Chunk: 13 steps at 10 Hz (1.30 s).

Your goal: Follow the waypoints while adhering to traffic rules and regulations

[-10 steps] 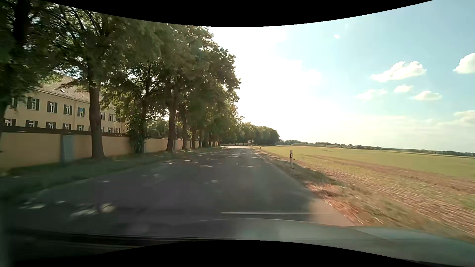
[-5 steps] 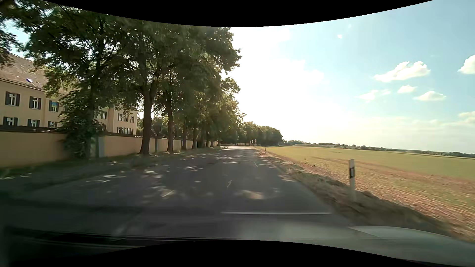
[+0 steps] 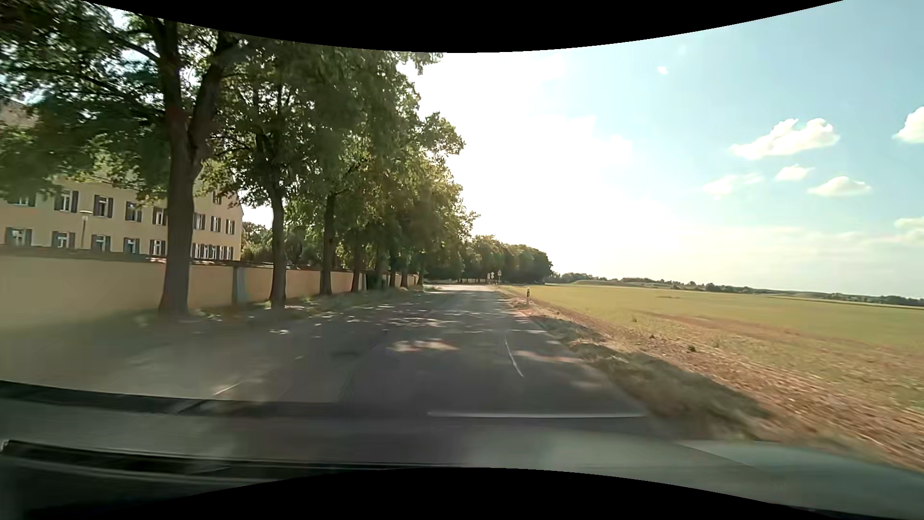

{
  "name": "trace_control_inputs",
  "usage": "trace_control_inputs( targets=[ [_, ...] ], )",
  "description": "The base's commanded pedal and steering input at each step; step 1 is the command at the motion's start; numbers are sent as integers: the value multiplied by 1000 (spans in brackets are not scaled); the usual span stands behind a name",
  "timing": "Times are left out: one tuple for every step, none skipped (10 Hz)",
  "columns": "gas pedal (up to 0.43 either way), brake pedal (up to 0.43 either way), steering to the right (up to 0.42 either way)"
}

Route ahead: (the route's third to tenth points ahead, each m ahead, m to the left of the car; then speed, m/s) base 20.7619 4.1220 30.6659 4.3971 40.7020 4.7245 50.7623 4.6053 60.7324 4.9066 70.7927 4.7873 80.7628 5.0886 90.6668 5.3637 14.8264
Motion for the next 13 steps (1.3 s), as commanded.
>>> trace_control_inputs(
  targets=[
    [59,6,0],
    [59,6,0],
    [59,6,0],
    [59,6,0],
    [59,6,0],
    [59,6,0],
    [59,6,0],
    [59,6,1],
    [59,6,1],
    [59,6,1],
    [59,6,1],
    [59,12,1],
    [59,6,1]
  ],
)
